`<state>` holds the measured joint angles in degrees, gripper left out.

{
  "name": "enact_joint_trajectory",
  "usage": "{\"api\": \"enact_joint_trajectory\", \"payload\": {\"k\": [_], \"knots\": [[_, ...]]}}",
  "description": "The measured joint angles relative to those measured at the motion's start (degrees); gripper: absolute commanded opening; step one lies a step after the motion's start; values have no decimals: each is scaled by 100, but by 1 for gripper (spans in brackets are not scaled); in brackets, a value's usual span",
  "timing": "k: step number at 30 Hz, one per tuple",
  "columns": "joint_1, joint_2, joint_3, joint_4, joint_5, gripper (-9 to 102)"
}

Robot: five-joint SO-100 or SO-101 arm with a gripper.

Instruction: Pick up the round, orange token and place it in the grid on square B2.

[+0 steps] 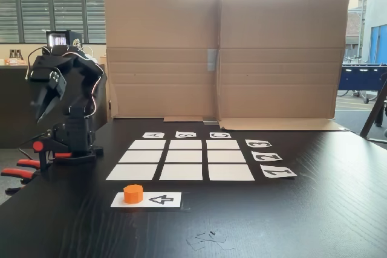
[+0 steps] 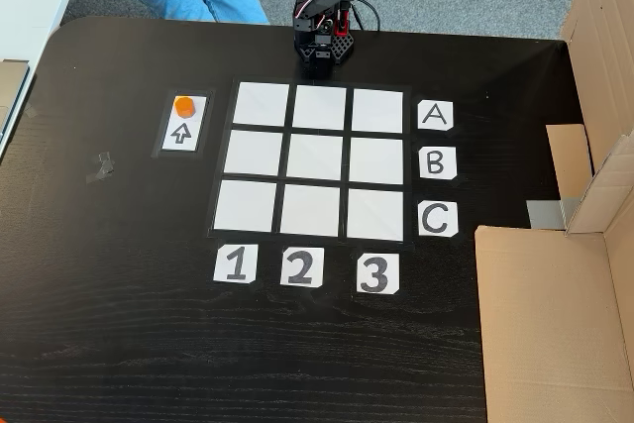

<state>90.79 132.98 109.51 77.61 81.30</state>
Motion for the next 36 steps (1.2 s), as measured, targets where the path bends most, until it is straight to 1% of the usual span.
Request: {"api": "enact_joint_trajectory", "payload": {"k": [5, 11, 14, 15, 16, 18, 22, 24, 28, 32, 36], "knots": [[-369, -976, -1178, 580, -237, -1], [-826, -2426, -2707, 1046, -308, -1], [-1002, -3146, -3560, 1143, -316, -1], [-1072, -3322, -3779, 1160, -325, 2], [-1134, -3454, -3937, 1160, -369, 6], [-1283, -3639, -4113, 1160, -510, 11], [-1608, -3885, -4157, 1160, -782, 23], [-1784, -4008, -4157, 1160, -835, 31], [-2101, -4289, -4166, 1178, -853, 44], [-2399, -4597, -4175, 1178, -747, 50], [-2628, -4834, -4184, 1230, -721, 51]]}}
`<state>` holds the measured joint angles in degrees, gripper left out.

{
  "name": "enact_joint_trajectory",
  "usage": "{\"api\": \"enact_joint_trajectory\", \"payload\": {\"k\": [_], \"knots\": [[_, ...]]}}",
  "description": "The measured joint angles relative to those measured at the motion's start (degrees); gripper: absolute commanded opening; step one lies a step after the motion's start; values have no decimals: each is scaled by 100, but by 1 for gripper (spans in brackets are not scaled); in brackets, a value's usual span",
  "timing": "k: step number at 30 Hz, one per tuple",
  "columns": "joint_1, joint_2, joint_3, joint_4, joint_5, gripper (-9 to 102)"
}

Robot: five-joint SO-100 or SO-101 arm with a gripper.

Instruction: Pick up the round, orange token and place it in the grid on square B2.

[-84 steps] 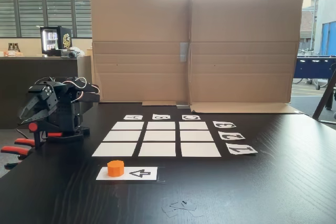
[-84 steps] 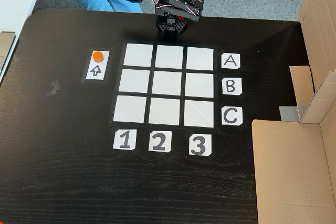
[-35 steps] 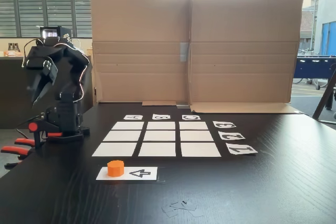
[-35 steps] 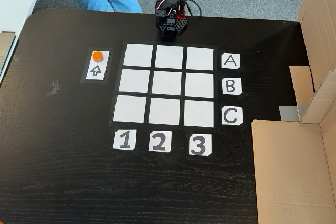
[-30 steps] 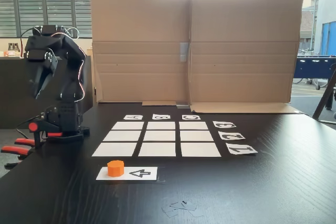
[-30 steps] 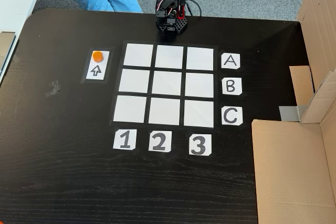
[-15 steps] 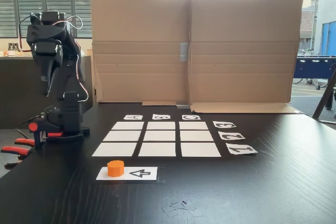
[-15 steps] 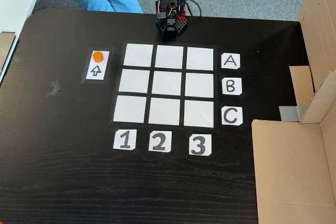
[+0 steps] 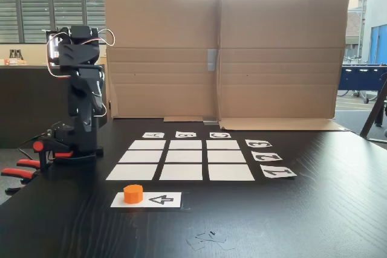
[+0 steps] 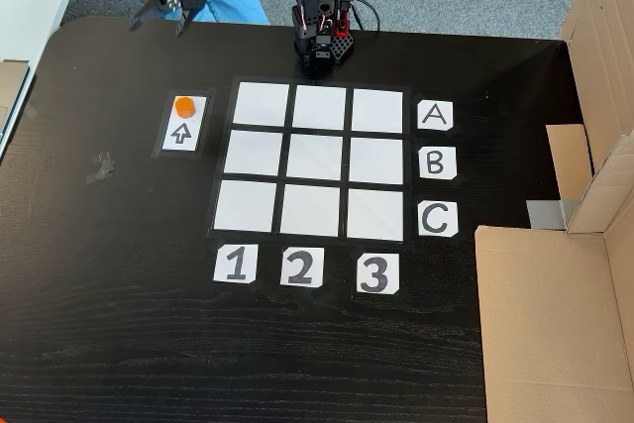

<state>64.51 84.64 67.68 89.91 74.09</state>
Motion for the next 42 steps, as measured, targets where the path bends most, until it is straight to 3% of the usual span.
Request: {"api": "enact_joint_trajectory", "payload": {"k": [8, 28, 42], "knots": [[-492, -431, 9, 0, -26, 51], [-712, -1380, 211, 0, -343, 51], [-844, -2391, -677, 0, -510, 51]]}}
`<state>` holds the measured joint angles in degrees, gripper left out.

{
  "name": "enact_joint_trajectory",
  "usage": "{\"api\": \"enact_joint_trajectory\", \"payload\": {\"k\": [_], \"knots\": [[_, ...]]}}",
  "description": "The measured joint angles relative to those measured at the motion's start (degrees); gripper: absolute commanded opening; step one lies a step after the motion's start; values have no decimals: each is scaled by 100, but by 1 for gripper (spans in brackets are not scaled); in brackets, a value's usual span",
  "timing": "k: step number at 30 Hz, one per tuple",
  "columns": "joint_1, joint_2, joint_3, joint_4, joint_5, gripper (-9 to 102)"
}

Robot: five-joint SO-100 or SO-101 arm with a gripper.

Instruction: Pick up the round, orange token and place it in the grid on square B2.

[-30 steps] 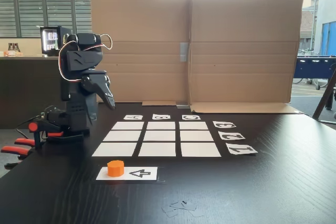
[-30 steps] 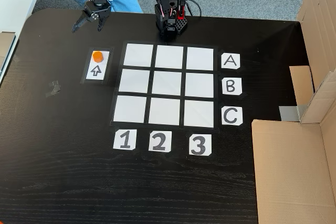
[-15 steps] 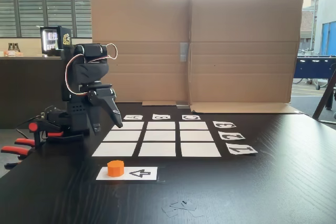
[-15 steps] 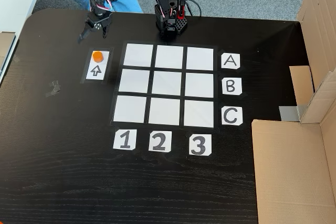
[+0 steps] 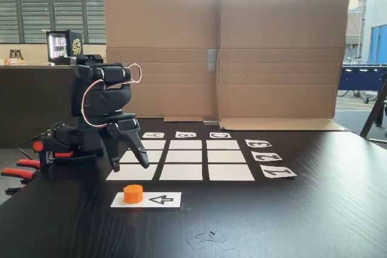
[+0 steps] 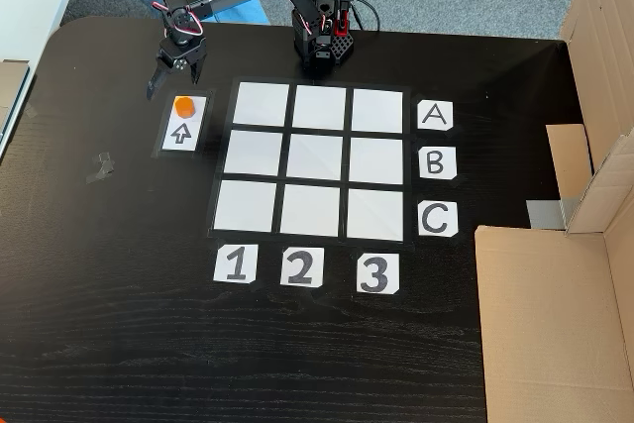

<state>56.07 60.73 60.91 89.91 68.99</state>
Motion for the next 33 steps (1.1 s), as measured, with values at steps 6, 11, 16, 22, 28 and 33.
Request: {"api": "enact_joint_trajectory", "payload": {"k": [6, 11, 16, 22, 28, 33], "knots": [[-9, -343, -316, 0, -396, 51], [-9, -642, -598, 0, -712, 51], [-9, -817, -712, 0, -984, 51], [-9, -1072, -958, 0, -1143, 51], [-9, -1310, -1195, 0, -1310, 51], [-88, -1380, -1222, 0, -1389, 51]]}}
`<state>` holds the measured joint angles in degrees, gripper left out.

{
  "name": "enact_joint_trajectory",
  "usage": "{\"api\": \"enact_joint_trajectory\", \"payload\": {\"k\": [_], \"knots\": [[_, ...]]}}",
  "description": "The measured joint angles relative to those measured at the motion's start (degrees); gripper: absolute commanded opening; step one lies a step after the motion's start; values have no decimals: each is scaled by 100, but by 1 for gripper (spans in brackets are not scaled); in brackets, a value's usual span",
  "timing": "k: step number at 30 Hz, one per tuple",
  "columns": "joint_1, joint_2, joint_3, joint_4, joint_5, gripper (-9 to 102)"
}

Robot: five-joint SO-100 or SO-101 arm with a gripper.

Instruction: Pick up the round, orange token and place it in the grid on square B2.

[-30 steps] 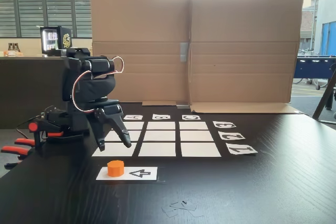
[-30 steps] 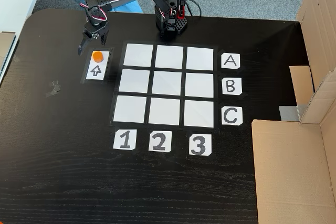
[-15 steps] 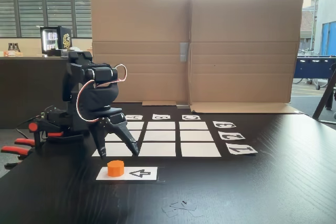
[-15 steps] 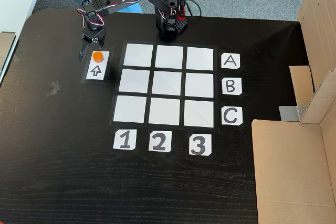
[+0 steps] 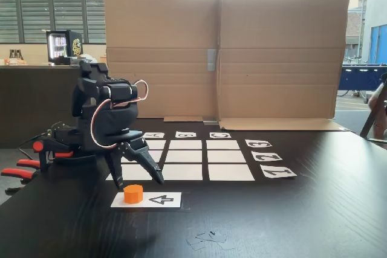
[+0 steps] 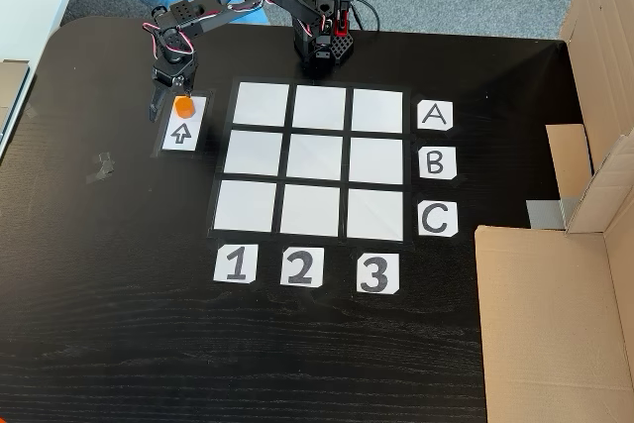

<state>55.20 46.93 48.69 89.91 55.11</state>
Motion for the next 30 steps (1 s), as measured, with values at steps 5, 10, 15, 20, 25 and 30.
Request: {"api": "enact_joint_trajectory", "payload": {"k": [5, 10, 15, 20, 25, 30], "knots": [[-97, -53, -18, 0, -35, 51], [-158, -79, -18, 0, -35, 51], [-176, -193, -18, 0, -35, 41], [-176, -272, -18, -9, -35, -1], [-176, -308, -18, -18, -53, -1], [-176, -308, -18, -18, -88, -1]]}}
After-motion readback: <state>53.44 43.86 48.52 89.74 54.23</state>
